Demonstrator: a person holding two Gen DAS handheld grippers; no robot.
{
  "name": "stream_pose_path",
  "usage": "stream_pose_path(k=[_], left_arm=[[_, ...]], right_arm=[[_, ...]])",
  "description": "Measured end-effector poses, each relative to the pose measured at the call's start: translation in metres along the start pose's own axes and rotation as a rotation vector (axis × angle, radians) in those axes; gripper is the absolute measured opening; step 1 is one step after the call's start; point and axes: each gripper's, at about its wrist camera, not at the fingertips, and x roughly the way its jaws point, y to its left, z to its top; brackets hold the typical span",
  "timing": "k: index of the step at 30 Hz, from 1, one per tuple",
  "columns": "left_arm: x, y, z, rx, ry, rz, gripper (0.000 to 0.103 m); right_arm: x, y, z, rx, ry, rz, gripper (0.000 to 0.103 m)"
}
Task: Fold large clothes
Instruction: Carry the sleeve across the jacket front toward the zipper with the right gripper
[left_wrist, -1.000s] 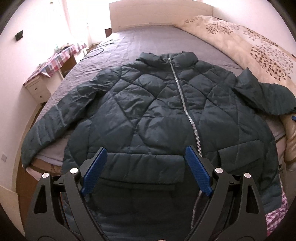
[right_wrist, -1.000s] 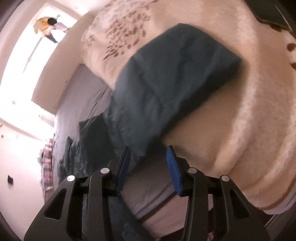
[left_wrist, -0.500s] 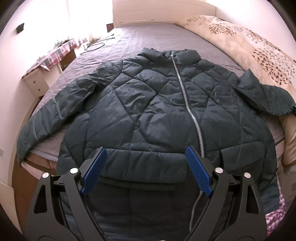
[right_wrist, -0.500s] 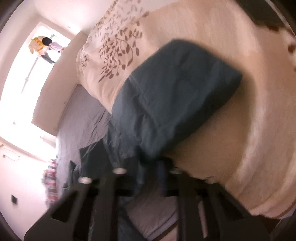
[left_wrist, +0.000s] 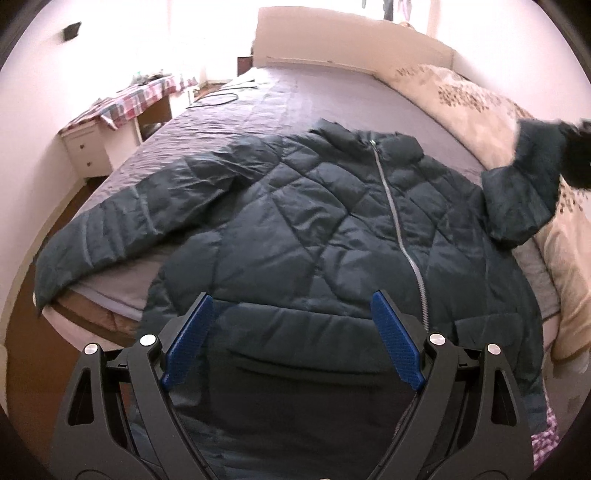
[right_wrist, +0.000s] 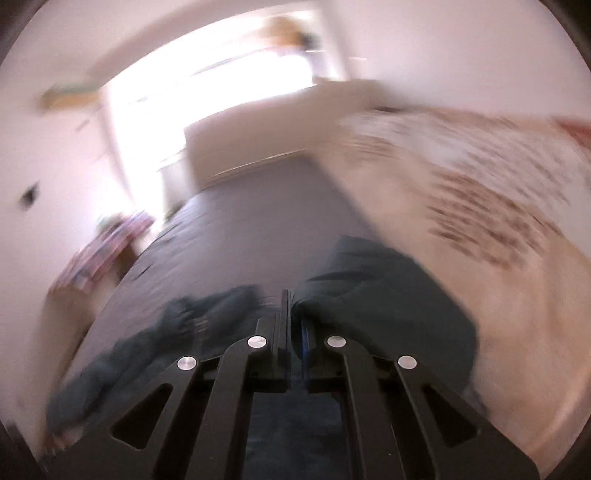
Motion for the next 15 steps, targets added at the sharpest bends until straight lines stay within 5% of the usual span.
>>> stream_pose_path(k=[4, 7, 15], left_arm=[[-0.001, 0.024, -0.002, -0.055, -0.009, 0.011, 0.086], [-0.002, 0.041, -0.005, -0.088, -0.013, 0.026, 0.086], [0.007, 0.079, -0.011, -0.134, -0.003, 0.056, 0.086]], right_arm=[[0.042, 0.092, -0.011, -0.153, 0.087, 0.143, 0.005], [0.089, 0.156, -0.049, -0.263, 0.209, 0.196, 0.005], [0.164, 0.193, -0.136, -0.307, 0.465, 0.157, 0.005]])
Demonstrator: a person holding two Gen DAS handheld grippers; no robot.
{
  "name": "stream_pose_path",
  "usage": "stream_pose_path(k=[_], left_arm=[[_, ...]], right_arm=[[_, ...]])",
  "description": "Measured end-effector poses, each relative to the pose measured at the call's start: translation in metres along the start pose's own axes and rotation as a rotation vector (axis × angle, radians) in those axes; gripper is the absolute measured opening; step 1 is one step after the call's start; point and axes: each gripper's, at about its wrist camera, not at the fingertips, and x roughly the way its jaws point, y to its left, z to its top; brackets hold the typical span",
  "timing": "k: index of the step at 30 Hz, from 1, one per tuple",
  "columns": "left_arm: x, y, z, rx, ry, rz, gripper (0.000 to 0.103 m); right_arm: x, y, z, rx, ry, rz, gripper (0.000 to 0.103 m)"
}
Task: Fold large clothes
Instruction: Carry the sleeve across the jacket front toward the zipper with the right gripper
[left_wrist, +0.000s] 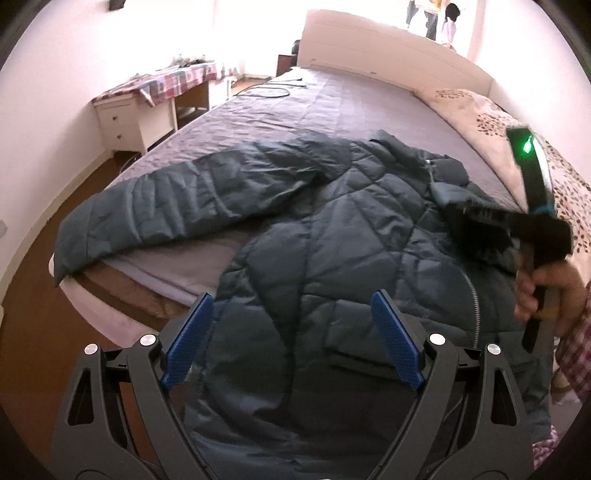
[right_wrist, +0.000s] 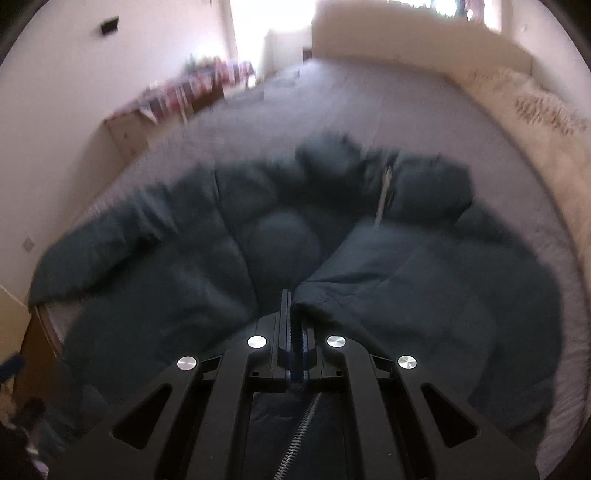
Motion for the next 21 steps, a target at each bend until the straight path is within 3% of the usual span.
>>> stream_pose_path(k=[2, 4, 6, 13, 18, 21], left_arm=[[0.005, 0.002, 0.001, -0.001, 0.007, 0.0, 0.086], [0.008, 0.001, 0.002, 0.002, 0.012, -0.003, 0.086], [0.009, -0.002, 0.005, 0.006, 0.012, -0.009, 0.086], [0.008, -0.027, 0.02, 0.069, -0.014, -0.027, 0.086], [0.005, -0.049, 0.024, 0.098, -0.024, -0.052, 0.086], [0.006, -0.059, 0.02, 0.11, -0.012, -0.064, 0.086]], right_arm=[[0.008, 0.001, -0.005, -0.004, 0.05, 0.045, 0.011], [0.01, -0.004, -0.009, 0.025, 0.079, 0.123, 0.045], [0.004, -0.008, -0.013, 0.055, 0.071, 0.16, 0.069], [-0.037, -0.046, -0.039, 0.239, 0.053, 0.322, 0.072], [-0.074, -0.101, -0.066, 0.42, -0.026, 0.335, 0.071], [-0.083, -0.141, -0.073, 0.554, -0.054, 0.278, 0.063]])
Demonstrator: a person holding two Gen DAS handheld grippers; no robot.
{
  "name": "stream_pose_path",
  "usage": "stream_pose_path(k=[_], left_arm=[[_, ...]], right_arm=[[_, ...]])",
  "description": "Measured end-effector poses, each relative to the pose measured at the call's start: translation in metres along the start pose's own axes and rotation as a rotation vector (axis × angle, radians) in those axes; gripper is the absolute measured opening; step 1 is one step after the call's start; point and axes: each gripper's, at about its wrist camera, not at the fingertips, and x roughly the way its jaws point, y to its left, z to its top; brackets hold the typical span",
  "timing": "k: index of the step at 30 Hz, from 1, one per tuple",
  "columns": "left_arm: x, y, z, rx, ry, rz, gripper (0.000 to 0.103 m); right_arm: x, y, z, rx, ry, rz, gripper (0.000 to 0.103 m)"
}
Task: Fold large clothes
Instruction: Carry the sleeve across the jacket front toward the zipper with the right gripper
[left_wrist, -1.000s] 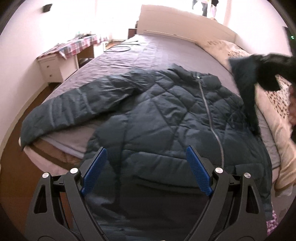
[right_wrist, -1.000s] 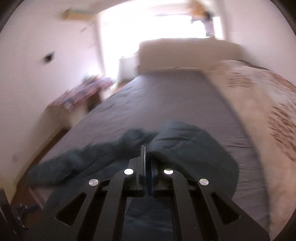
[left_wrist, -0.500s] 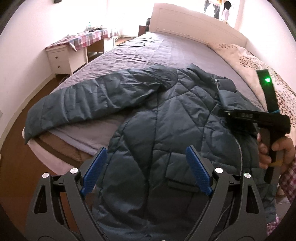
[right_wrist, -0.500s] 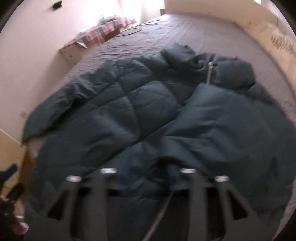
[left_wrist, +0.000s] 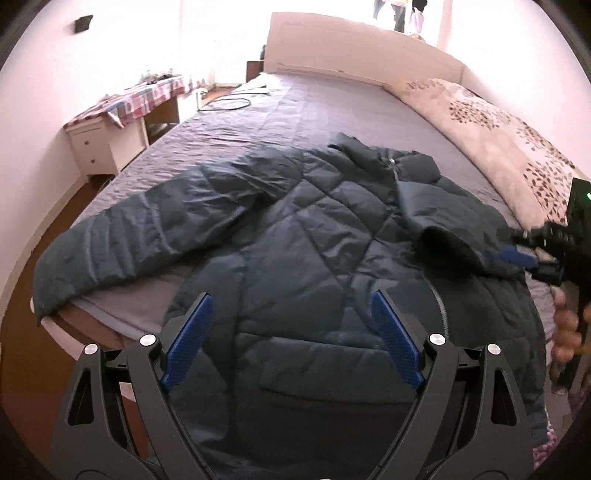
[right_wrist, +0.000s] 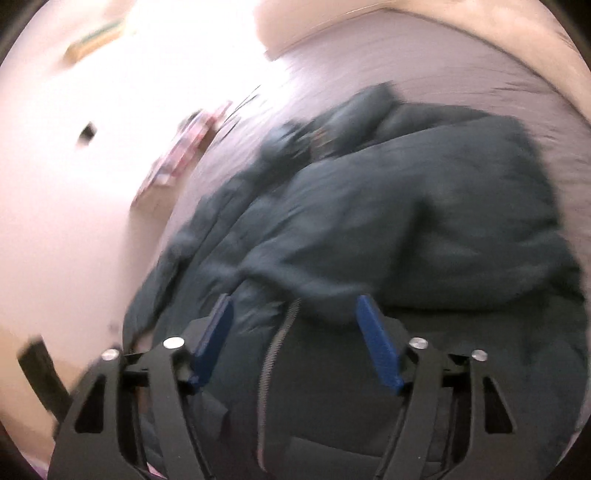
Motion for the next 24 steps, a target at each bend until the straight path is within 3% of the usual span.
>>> stream_pose_path(k=[5, 9, 11, 13, 14, 15, 19, 24], left_arm=[[-0.001, -0.006, -0.009, 0.002, 0.017, -0.006, 0.086], [-0.005, 0.0, -0.015, -0.011, 0.019, -0.001, 0.086], [-0.006, 0.004, -0.017, -0.016, 0.019, 0.0, 0.086], [-0.007, 0.01, -0.019, -0.029, 0.015, -0.002, 0.086], [-0.006, 0.012, -0.02, -0.034, 0.014, -0.003, 0.086], [-0.006, 0.015, -0.021, -0.04, 0.011, -0.002, 0.086], [-0.005, 0.027, -0.025, -0.061, 0.007, 0.001, 0.086], [-0.006, 0.043, -0.03, -0.103, 0.007, -0.005, 0.086]], right_arm=[[0.015, -0.032, 0.02, 0.198, 0.016, 0.021, 0.059], [0.044, -0.028, 0.033, 0.216, 0.05, -0.029, 0.053], [0.057, -0.026, 0.035, 0.227, 0.078, -0.112, 0.045], [0.059, -0.022, 0.034, 0.229, 0.092, -0.104, 0.023], [0.059, -0.016, 0.034, 0.213, 0.094, -0.097, 0.01], [0.058, -0.003, 0.036, 0.177, 0.087, -0.084, 0.007], [0.052, 0.061, 0.048, -0.007, 0.041, -0.047, 0.006], [0.071, 0.135, 0.062, -0.135, 0.06, 0.026, 0.006]])
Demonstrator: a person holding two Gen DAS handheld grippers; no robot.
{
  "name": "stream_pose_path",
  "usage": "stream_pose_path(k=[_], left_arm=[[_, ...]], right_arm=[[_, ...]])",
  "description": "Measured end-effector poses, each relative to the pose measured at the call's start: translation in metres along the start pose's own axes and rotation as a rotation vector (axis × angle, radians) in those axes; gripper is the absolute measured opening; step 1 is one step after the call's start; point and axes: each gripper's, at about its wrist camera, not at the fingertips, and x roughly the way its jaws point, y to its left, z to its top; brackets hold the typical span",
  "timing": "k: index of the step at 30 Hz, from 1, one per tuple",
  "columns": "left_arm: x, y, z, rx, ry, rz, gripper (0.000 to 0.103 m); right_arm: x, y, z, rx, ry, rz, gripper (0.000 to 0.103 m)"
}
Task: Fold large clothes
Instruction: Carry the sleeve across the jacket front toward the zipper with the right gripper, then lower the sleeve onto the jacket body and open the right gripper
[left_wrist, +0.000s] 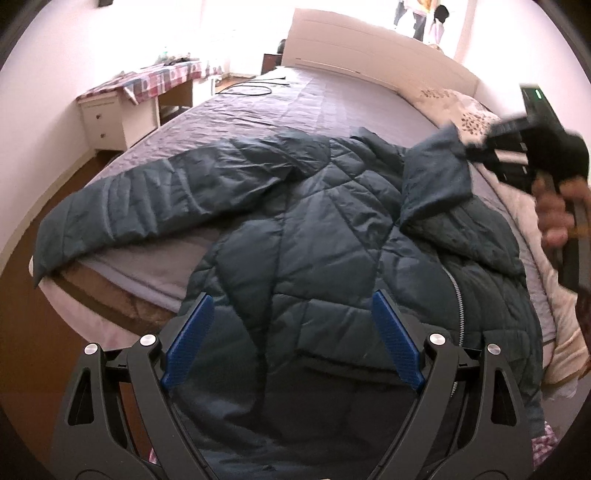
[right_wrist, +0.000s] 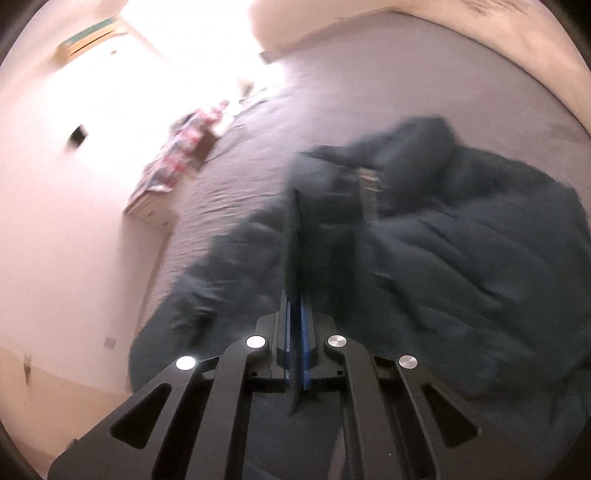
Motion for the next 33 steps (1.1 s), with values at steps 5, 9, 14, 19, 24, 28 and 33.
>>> stream_pose_path(k=[5, 9, 14, 19, 24, 28, 33], left_arm=[[-0.003, 0.014, -0.003, -0.028, -0.004, 0.003, 0.086], [-0.001, 0.021, -0.002, -0.043, -0.004, 0.009, 0.086], [0.0, 0.022, 0.005, -0.036, -0.016, 0.017, 0.086], [0.011, 0.01, 0.031, 0.002, -0.042, 0.028, 0.086], [0.041, -0.012, 0.069, 0.022, -0.041, 0.069, 0.085], [0.065, -0.033, 0.092, 0.02, -0.029, 0.064, 0.077], [0.101, -0.065, 0.115, 0.071, -0.002, 0.072, 0.054]], right_arm=[[0.025, 0.041, 0.002, -0.037, 0.073, 0.097, 0.011], [0.018, 0.044, -0.01, -0.093, 0.03, 0.064, 0.041], [0.013, 0.02, -0.022, -0.118, 0.021, -0.042, 0.041], [0.001, -0.029, -0.045, -0.144, -0.012, -0.247, 0.041], [-0.027, -0.095, -0.069, -0.074, -0.069, -0.405, 0.037], [-0.056, -0.142, -0.075, 0.034, -0.129, -0.458, 0.037], [-0.065, -0.182, -0.079, 0.11, -0.105, -0.482, 0.037]])
